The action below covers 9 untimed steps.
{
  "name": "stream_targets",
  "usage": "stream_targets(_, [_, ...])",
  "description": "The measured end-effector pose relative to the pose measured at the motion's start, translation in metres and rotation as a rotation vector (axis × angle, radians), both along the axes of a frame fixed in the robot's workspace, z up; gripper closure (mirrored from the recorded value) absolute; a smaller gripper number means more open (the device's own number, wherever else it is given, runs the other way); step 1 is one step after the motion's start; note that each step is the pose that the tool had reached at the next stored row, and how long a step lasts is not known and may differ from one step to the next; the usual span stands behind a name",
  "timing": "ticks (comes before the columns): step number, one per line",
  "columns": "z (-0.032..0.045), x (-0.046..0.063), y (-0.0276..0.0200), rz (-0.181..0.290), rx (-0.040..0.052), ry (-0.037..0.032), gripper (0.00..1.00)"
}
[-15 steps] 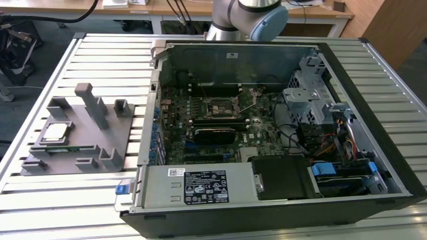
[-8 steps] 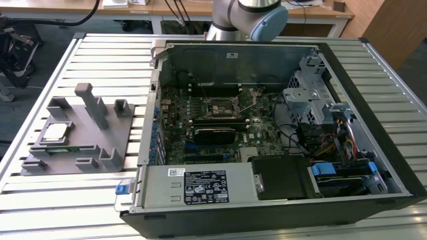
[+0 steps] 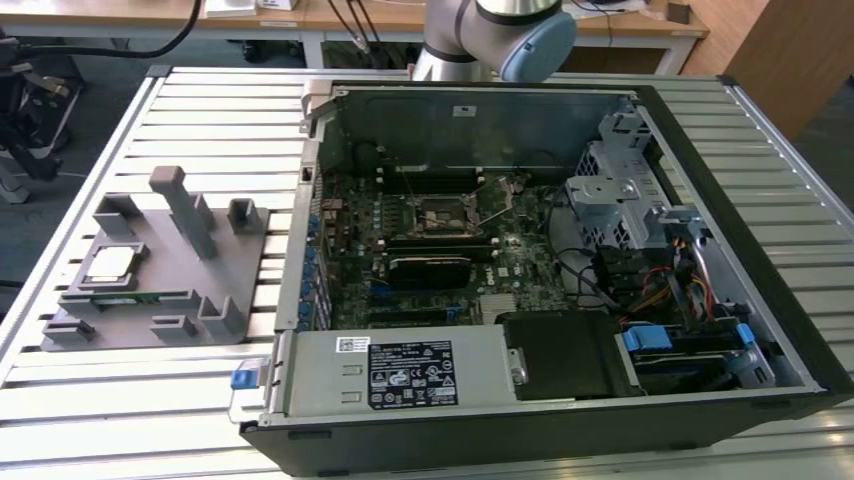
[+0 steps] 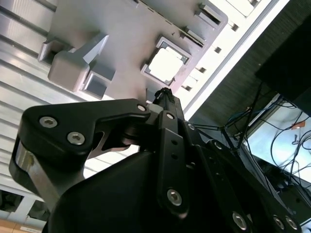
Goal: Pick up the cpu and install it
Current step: 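Pick up the cpu and move it towards the insertion slot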
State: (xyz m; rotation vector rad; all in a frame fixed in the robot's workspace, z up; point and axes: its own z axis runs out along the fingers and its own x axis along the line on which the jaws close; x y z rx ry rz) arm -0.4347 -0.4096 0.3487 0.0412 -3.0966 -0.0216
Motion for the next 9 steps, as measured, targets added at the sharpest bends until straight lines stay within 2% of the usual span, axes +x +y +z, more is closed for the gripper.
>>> stream_targets(9, [-0.0066, -0.0001, -0.0031, 0.024, 0.0001, -0.0002, 0.89])
